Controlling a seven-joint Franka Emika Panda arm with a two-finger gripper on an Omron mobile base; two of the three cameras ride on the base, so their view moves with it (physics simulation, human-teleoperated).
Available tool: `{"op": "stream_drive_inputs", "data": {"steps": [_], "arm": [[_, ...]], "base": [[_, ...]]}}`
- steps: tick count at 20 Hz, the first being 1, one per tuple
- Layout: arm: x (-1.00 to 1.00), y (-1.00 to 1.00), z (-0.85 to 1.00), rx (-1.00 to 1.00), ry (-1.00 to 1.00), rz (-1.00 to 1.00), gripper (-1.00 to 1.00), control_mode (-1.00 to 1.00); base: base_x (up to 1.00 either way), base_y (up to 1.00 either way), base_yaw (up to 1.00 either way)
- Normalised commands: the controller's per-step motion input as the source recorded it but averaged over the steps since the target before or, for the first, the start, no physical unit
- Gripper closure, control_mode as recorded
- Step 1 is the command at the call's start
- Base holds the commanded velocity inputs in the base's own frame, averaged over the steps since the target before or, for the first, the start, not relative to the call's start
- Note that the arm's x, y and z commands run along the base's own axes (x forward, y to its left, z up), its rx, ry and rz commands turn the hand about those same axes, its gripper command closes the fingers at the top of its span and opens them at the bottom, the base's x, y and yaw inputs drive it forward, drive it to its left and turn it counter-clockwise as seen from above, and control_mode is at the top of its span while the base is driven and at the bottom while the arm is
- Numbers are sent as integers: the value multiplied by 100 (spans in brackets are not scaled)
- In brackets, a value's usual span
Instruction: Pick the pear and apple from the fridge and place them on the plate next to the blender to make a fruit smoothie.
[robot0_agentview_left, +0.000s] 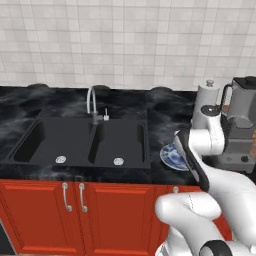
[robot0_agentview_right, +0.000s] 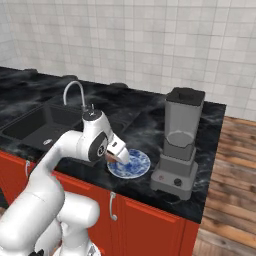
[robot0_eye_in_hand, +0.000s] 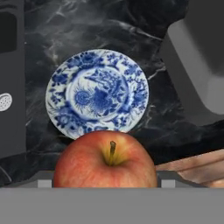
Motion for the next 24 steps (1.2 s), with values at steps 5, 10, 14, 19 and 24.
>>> {"op": "stream_drive_inputs", "data": {"steps": [5,10,14,19,24], "arm": [[83,0,-54,1,26,0,100,-100],[64,-11,-35,3,17,0,100,-100],[67,-16,-35,6,12,0,100,-100],[37,-21,-47,7,4,0,100,-100],[16,-6,-49,4,1,0,100,-100]], "base": [[0,0,0],[0,0,0],[0,0,0],[0,0,0],[0,0,0]]}}
